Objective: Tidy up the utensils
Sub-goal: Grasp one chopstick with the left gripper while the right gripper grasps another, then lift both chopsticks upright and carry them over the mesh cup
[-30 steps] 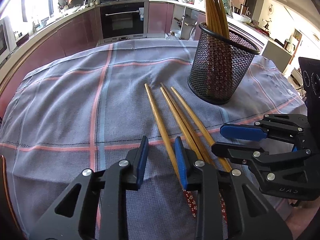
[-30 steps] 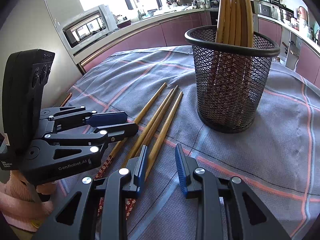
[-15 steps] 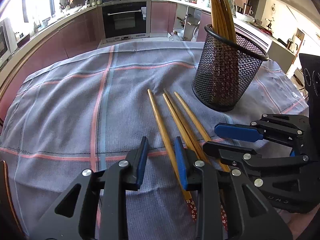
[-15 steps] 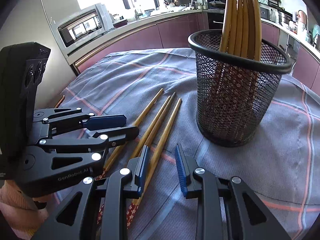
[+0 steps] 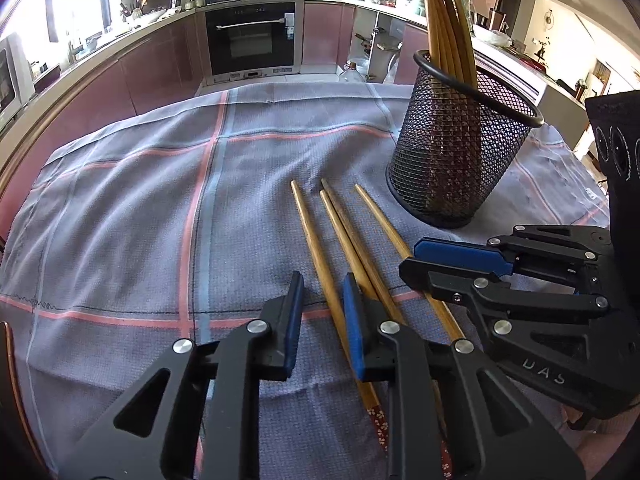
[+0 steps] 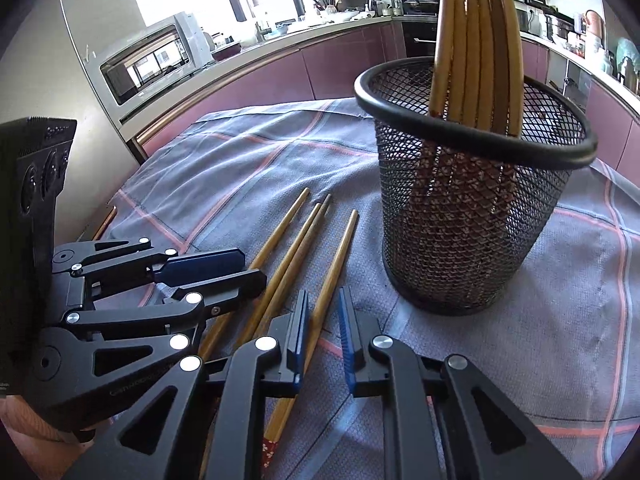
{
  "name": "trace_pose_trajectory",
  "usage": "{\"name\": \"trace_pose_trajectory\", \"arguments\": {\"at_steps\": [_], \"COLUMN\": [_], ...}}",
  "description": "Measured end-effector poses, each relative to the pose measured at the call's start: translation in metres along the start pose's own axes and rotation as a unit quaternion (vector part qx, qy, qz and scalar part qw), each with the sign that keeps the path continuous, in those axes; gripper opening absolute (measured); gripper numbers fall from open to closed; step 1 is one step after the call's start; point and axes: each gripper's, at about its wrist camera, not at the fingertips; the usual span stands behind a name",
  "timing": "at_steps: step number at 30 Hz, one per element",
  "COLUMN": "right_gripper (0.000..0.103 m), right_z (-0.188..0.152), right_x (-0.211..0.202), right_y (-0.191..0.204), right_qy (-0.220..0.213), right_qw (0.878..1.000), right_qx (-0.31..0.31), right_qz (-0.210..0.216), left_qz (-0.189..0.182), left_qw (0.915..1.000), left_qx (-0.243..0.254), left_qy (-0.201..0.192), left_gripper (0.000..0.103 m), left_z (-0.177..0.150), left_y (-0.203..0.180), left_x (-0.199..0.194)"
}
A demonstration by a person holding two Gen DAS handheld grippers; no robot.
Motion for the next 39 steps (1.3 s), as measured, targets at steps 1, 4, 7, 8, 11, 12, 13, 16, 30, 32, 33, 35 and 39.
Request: {"name": "trace_pose_trajectory", "arguments": {"at_steps": [1,4,7,8,11,12,13,16,30,32,33,35,39], "right_gripper": [0.009,0.008,0.006,0.005,0.005,0.005,0.005,0.005,0.005,0.005,0.005,0.005,0.005], "right_z": [0.0,-0.001,-0.003,-0.003,-0.005,-0.005,-0.005,-0.005,-0.003,-0.003,-0.002,-0.002,0.0], "right_x": [0.0,-0.001,-0.003,-0.004,-0.008,-0.009,-0.011,-0.018,-0.063,-0.071,-0.074,-0.081,-0.096], "right_y": [-0.002,-0.007,-0.009,-0.01,-0.012,-0.013,-0.013,-0.013,-0.01,-0.01,-0.011,-0.012,-0.015], "right_qy": [0.0,-0.002,-0.001,-0.001,-0.004,-0.005,-0.007,-0.014,-0.074,-0.085,-0.091,-0.101,-0.124], "right_qw": [1.0,1.0,0.999,0.999,0.999,0.999,0.999,0.999,0.995,0.994,0.993,0.992,0.99], "right_qx": [0.004,0.018,0.024,0.027,0.03,0.031,0.03,0.029,0.008,0.004,0.003,0.003,0.003], "right_qz": [0.003,0.014,0.023,0.027,0.032,0.034,0.035,0.039,0.067,0.069,0.069,0.073,0.073], "left_qz": [-0.001,-0.002,-0.004,-0.004,-0.004,-0.007,-0.009,-0.01,-0.054,-0.063,-0.07,-0.082,-0.101], "left_qw": [1.0,1.0,0.9999,0.9999,0.9998,0.9997,0.9996,0.9995,0.9966,0.9956,0.9948,0.9932,0.9896], "left_qx": [-0.001,-0.006,-0.012,-0.015,-0.022,-0.024,-0.026,-0.029,-0.041,-0.038,-0.038,-0.037,-0.035], "left_qy": [0.0,0.001,0.002,0.002,0.002,0.002,0.001,-0.002,-0.047,-0.058,-0.063,-0.074,-0.096], "left_gripper": [0.017,0.015,0.012,0.012,0.008,0.008,0.008,0.008,0.008,0.008,0.008,0.008,0.008], "left_z": [-0.001,-0.001,-0.001,-0.001,-0.001,-0.001,-0.001,-0.001,0.003,0.005,0.006,0.008,0.011], "left_y": [0.001,0.0,0.002,0.003,0.003,0.004,0.005,0.005,0.012,0.01,0.01,0.009,0.009], "left_x": [0.0,0.0,0.0,-0.001,-0.002,-0.002,-0.002,-0.005,-0.054,-0.065,-0.07,-0.082,-0.104]}}
Point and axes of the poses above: each gripper's, at about its wrist camera, not at the fingertips, and x roughly the way its jaws point, y to its left, z to its top, and after that the axes turned 1 degree about -x, right-handed
